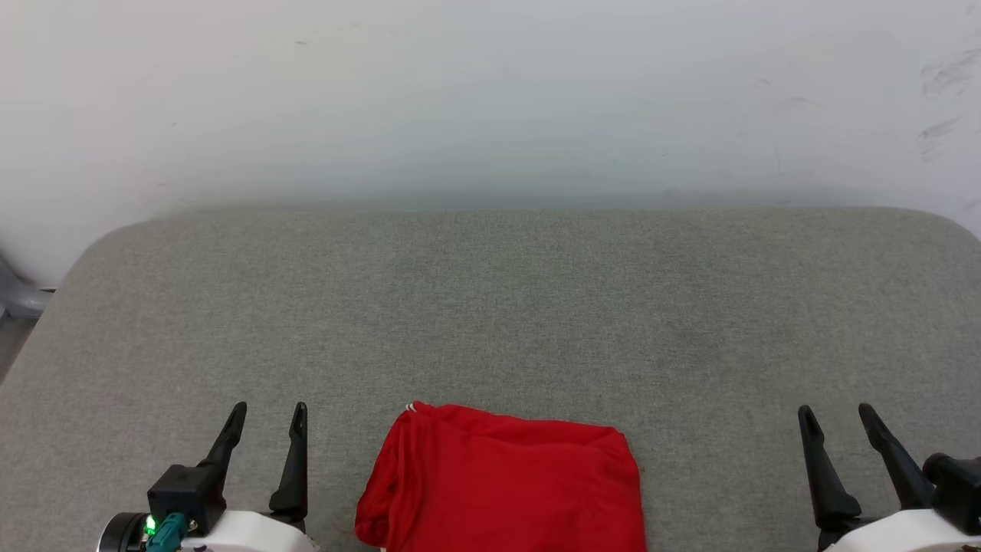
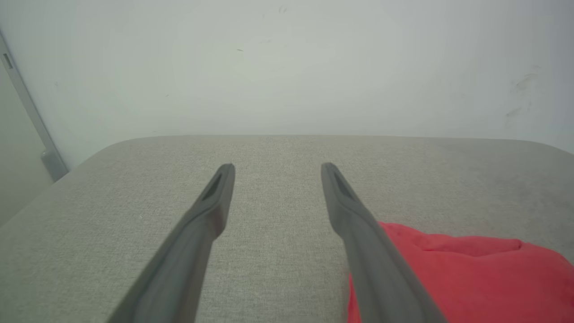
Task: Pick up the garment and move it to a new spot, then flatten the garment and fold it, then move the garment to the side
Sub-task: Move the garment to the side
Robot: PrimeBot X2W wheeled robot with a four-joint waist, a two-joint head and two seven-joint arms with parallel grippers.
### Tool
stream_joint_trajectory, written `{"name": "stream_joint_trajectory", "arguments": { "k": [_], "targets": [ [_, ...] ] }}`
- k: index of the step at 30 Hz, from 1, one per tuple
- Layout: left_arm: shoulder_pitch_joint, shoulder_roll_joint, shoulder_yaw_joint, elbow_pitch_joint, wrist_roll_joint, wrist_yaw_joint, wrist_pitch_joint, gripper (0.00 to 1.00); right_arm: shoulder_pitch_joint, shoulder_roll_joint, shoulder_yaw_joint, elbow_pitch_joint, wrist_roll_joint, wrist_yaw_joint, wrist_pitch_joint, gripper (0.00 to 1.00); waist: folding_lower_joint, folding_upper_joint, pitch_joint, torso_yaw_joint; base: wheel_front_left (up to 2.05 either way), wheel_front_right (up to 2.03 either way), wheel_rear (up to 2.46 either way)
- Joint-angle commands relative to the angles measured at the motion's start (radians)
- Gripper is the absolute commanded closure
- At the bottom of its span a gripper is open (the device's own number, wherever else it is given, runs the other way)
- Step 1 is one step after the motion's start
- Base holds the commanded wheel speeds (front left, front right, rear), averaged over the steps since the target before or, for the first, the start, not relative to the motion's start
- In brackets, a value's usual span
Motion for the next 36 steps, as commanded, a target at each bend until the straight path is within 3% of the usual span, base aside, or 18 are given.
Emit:
{"name": "stream_joint_trajectory", "arguments": {
  "k": [1,12,23,36],
  "targets": [
    [-0.009,-0.003,0.005,0.001,0.008,-0.004,-0.004,0.0,0.016,0.005,-0.015,0.011,0.015,0.0,0.021,0.0,0.0,-0.0001,0.0,0.003,0.0,0.0,0.0],
    [-0.044,-0.03,0.017,-0.025,0.027,-0.018,-0.004,0.0,-0.012,-0.099,-0.062,0.156,0.235,0.0,0.257,0.0,0.0,-0.0001,0.043,0.051,0.0,0.0,0.0],
    [-0.102,-0.068,0.046,-0.03,0.045,-0.055,-0.004,0.0,-0.097,-0.137,0.163,0.231,0.428,0.0,0.464,0.0,0.0,-0.0001,0.135,0.124,0.0,0.0,0.0],
    [-0.141,-0.099,0.083,-0.024,0.075,-0.089,-0.004,0.0,-0.211,-0.095,0.325,0.429,0.555,-0.001,0.571,0.0,0.0,-0.0001,0.199,0.169,0.0,0.0,0.0]
  ]
}}
